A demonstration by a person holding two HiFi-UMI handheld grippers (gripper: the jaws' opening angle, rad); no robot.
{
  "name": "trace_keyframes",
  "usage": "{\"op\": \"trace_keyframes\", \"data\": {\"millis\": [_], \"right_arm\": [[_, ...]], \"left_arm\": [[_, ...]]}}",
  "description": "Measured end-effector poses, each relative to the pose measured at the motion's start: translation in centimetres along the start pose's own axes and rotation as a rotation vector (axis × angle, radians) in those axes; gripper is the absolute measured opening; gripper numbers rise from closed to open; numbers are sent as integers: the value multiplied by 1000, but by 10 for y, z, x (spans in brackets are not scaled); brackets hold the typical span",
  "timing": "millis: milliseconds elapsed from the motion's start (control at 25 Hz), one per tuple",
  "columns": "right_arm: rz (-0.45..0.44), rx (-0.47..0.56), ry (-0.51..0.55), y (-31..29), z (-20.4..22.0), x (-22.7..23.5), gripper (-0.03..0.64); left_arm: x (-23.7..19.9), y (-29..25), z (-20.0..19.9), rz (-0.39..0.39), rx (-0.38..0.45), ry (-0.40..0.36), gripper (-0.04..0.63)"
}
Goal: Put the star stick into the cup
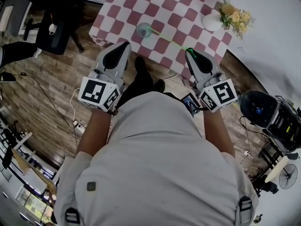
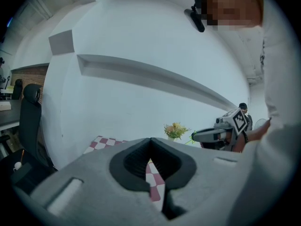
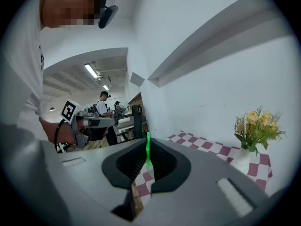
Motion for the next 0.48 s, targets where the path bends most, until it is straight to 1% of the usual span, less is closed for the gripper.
{"op": "trace_keyframes", "data": {"millis": [320, 480], "right_arm": [[-15, -73, -27, -35, 22, 6, 28], [-23, -118, -34, -53, 40, 9, 28]], "left_arm": [[-33, -19, 9, 5, -47, 32, 5], [-47, -27, 15, 7, -70, 54, 5]]}}
Point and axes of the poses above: the fingertips, and each gripper's own axes: y backward along the fingers, x to its right, z out of its underside, the point moved 1 cm from there along y, backward along the fingers, and after that the axes turned 13 degrees about y, right-handed, at the moved point
